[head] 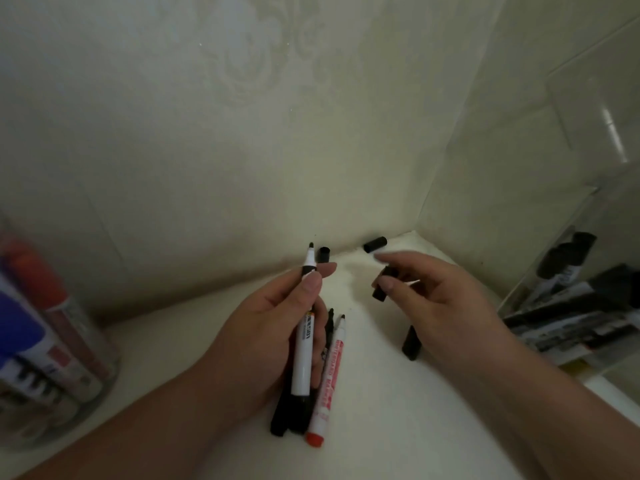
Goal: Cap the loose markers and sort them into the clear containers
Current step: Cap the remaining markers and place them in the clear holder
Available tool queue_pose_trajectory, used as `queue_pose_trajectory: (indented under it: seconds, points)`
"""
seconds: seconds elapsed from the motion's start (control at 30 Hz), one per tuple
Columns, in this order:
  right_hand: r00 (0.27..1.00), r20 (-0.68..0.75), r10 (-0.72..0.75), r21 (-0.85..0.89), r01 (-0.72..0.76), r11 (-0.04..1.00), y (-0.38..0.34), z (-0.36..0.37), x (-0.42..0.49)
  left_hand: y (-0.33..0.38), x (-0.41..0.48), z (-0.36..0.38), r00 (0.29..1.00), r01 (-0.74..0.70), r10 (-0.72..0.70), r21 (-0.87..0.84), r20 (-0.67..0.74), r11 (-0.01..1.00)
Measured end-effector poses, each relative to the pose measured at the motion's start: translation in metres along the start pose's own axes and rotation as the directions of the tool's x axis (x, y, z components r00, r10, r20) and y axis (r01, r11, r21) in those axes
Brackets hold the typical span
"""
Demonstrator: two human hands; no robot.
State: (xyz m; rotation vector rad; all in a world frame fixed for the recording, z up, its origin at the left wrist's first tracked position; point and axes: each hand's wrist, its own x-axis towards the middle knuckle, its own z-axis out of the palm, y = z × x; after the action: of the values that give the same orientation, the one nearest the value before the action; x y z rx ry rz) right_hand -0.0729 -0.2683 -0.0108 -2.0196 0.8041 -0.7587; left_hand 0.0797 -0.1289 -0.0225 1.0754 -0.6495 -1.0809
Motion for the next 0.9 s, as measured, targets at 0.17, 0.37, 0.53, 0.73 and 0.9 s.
queue_pose_trajectory:
  seconds: [0.17,0.37,0.53,0.73,0.9]
  points:
    - [0.993,-0.064,-0.096,0.458,0.114,0.882,-0.009,0.002,0.002,0.003,-0.004,0.004,0.999,-0.014,0.016,-0.042,0.051,0.999]
    - [0.993,0.082,-0.082,0.591,0.017,0.807,-0.011,-0.006,0.004,0.007,-0.006,0.009,0.993,-0.063,0.068,-0.049,0.1,0.997]
    - [0.98,0.164,-0.113,0.719,-0.04,0.694,-0.011,-0.01,0.008,0.003,-0.01,-0.003,0.903,-0.394,0.38,0.74,0.202,0.544]
    - [0.948,0.238,-0.213,0.749,-0.039,0.661,-0.007,-0.012,0.005,0.004,-0.008,-0.005,0.83,-0.429,0.497,0.859,0.253,0.28]
    - [0.947,0.231,-0.225,0.691,0.004,0.723,-0.008,-0.012,0.004,0.002,-0.008,-0.005,0.821,-0.411,0.526,0.869,0.222,0.274]
